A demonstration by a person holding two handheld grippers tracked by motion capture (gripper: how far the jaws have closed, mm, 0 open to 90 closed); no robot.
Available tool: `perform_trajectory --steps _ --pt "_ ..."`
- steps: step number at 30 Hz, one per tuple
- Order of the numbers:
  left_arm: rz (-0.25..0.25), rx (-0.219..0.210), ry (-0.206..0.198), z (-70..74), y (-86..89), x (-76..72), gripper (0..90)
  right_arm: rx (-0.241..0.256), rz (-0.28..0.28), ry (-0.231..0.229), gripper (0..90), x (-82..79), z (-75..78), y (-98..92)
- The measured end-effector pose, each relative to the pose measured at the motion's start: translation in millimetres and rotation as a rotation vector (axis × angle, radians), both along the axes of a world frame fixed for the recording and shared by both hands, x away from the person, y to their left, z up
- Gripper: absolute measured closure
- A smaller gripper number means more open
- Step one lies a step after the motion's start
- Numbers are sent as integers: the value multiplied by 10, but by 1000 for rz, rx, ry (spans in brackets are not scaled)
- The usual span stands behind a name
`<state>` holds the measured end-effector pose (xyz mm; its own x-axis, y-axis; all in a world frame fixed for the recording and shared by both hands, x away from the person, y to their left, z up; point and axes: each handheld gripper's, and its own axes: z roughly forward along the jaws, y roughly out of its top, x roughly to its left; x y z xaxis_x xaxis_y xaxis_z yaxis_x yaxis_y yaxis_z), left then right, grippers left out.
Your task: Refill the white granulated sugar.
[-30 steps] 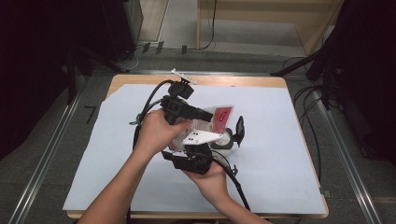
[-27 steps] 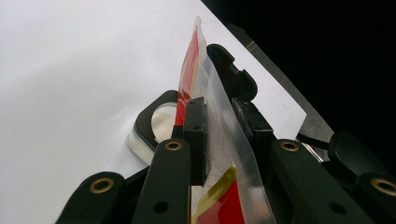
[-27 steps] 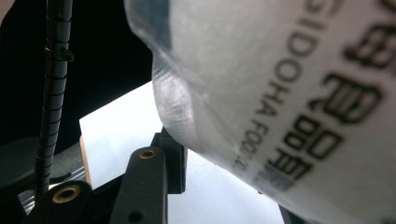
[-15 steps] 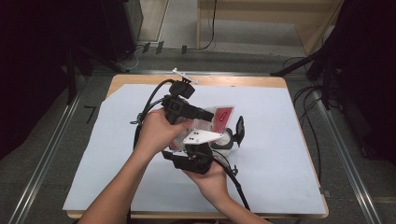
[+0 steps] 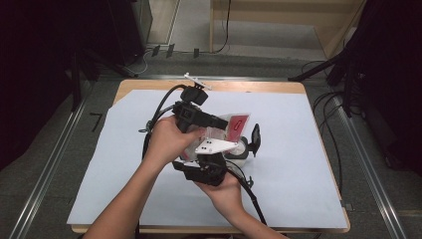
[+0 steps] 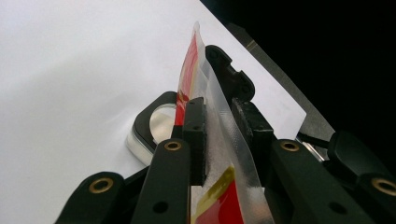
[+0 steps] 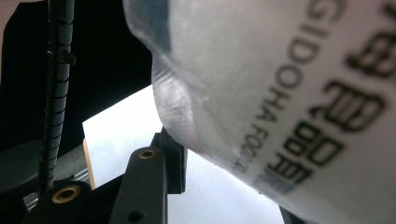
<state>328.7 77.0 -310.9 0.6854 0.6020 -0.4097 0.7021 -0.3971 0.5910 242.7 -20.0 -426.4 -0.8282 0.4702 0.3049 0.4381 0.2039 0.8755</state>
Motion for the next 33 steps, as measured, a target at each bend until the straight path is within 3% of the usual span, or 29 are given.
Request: perform_trajectory --steps 33 --pt "3 -1 4 7 25 1 769 -1 11 4 642 0 14 11"
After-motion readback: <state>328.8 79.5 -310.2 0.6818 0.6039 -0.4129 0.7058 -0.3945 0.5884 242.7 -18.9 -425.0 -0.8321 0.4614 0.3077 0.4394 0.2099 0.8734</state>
